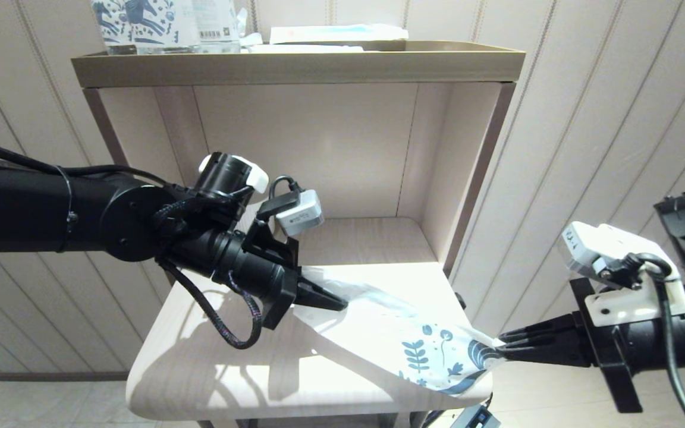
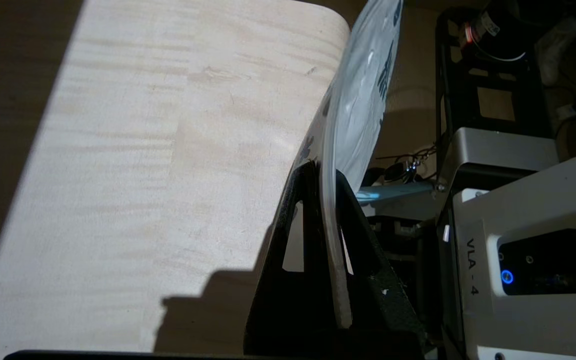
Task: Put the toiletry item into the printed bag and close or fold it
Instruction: Close the strorage bag and place it on the desk
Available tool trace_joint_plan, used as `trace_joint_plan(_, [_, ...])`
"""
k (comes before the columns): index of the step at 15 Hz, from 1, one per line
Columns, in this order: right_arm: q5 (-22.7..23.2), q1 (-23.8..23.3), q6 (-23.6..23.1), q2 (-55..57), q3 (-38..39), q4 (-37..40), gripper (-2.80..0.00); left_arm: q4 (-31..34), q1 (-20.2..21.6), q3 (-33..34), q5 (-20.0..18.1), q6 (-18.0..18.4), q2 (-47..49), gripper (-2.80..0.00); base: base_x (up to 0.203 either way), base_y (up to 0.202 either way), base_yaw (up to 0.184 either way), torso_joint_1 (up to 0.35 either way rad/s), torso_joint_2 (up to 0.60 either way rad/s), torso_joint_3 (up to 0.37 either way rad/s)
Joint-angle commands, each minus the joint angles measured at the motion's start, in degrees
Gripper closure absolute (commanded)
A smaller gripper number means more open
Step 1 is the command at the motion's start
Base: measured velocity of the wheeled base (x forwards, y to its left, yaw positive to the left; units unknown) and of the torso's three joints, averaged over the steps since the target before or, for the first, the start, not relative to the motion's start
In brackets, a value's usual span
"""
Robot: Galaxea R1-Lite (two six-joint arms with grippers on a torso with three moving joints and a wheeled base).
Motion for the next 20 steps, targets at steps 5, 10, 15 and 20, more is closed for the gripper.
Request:
trace_joint_plan(5, [0.3,0.0,0.7,1.4,0.0,-2.6,0.00,0.3,0.0,-0.1,-0.3,0.2,0.1,0.00,0.000,0.000,0.000,0.000,0.00,0.000])
trace_joint_plan(10, [0.1,-1.3,0.9,2.8,-1.6,-5.8,0.00,0.1,0.1,-0.5,-0.3,0.0,0.2,0.00,0.000,0.000,0.000,0.000,0.00,0.000])
trace_joint_plan(15, [0.5,-10.9,0.9,-1.4,-5.5,-2.9,0.00,0.0,2.6,-4.4,-0.3,-3.4,2.4,0.00,0.000,0.000,0.000,0.000,0.00,0.000])
trace_joint_plan(20, [1.7,-12.6,0.9,-3.6,-2.9,-2.2,0.00,0.3,7.3,-14.8,0.3,-14.6,7.1,0.00,0.000,0.000,0.000,0.000,0.00,0.000])
